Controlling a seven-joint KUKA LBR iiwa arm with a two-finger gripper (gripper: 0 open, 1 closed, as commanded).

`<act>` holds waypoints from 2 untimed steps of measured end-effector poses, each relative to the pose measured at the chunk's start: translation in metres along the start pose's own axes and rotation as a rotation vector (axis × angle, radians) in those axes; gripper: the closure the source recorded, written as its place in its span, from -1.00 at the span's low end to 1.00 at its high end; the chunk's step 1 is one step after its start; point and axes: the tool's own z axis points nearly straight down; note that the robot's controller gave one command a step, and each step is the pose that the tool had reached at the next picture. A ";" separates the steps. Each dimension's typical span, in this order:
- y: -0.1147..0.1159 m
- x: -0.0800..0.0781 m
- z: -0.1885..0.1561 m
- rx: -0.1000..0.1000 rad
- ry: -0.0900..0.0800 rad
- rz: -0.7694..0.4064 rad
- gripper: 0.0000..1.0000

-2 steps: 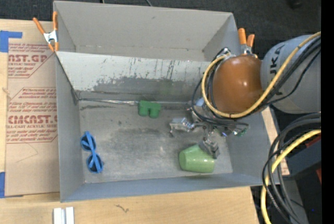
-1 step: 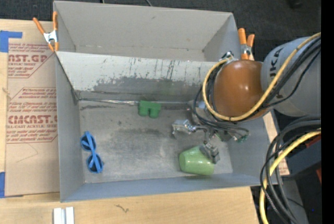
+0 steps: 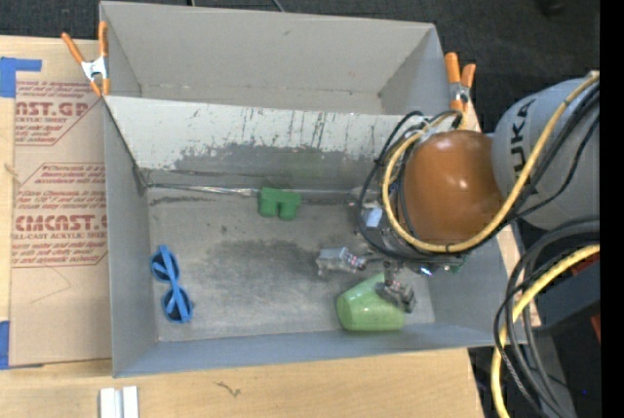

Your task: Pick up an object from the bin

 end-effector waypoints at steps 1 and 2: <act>0.000 -0.005 0.004 -0.020 0.011 -0.348 -1.00; -0.034 0.011 0.006 -0.009 0.020 -0.248 -1.00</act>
Offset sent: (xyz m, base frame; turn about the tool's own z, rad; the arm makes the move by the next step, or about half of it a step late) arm -0.0033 -0.0006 -0.0135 -0.3457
